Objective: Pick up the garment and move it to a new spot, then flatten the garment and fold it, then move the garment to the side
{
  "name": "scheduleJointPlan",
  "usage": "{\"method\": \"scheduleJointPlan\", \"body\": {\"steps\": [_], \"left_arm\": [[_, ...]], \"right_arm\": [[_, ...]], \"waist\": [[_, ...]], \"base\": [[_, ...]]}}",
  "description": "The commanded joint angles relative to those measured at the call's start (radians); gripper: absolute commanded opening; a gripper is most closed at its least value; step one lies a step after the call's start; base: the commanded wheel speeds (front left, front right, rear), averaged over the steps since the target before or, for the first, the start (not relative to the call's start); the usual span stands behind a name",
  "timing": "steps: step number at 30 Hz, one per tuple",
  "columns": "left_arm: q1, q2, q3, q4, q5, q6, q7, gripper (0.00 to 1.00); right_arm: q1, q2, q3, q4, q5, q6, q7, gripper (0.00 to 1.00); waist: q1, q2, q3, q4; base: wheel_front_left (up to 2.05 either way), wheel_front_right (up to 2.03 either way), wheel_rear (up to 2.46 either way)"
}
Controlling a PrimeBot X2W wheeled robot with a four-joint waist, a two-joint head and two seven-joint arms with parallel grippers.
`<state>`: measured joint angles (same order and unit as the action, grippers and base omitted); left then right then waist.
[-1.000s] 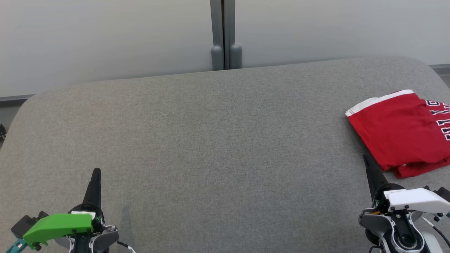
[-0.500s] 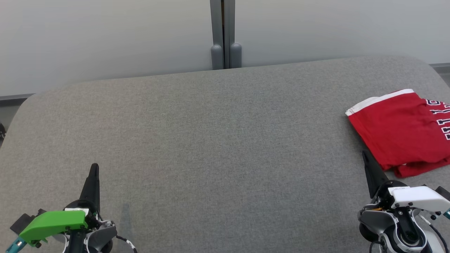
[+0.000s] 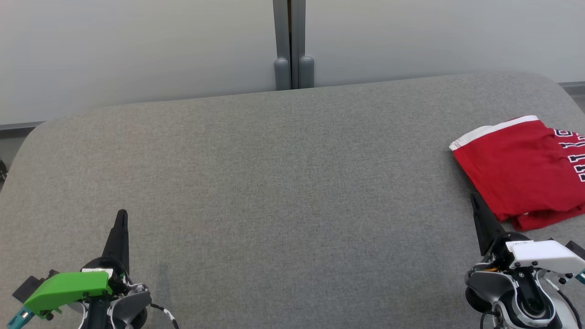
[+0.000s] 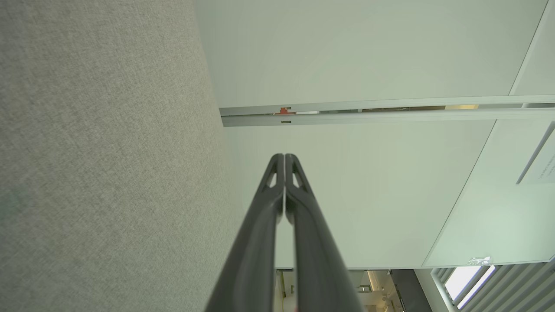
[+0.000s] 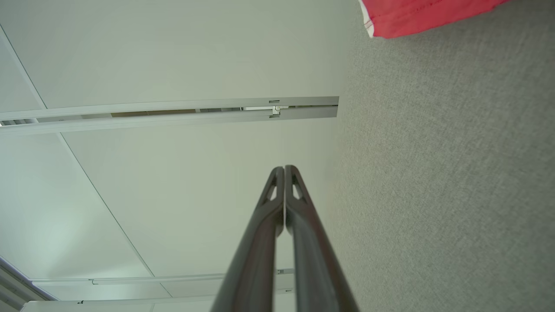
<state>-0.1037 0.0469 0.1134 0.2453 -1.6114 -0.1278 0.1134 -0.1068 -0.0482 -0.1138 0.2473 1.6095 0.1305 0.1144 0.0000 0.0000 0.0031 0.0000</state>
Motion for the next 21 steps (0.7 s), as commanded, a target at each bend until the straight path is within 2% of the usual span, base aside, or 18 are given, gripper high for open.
{"method": "scheduleJointPlan", "body": {"steps": [1, 21], "left_arm": [[-0.012, 0.006, 0.003, 0.001, -0.003, -0.006, 0.004, 0.00], [-0.012, 0.006, 0.003, 0.001, -0.003, -0.006, 0.004, 0.00]], "right_arm": [[-0.005, -0.004, -0.001, -0.004, 0.006, 0.000, 0.004, 0.00], [-0.005, -0.004, -0.001, -0.004, 0.006, 0.000, 0.003, 0.00]], "waist": [[0.0000, 0.0000, 0.000, 0.000], [0.0000, 0.0000, 0.000, 0.000]], "base": [[0.00, 0.00, 0.00], [0.00, 0.00, 0.00]]}}
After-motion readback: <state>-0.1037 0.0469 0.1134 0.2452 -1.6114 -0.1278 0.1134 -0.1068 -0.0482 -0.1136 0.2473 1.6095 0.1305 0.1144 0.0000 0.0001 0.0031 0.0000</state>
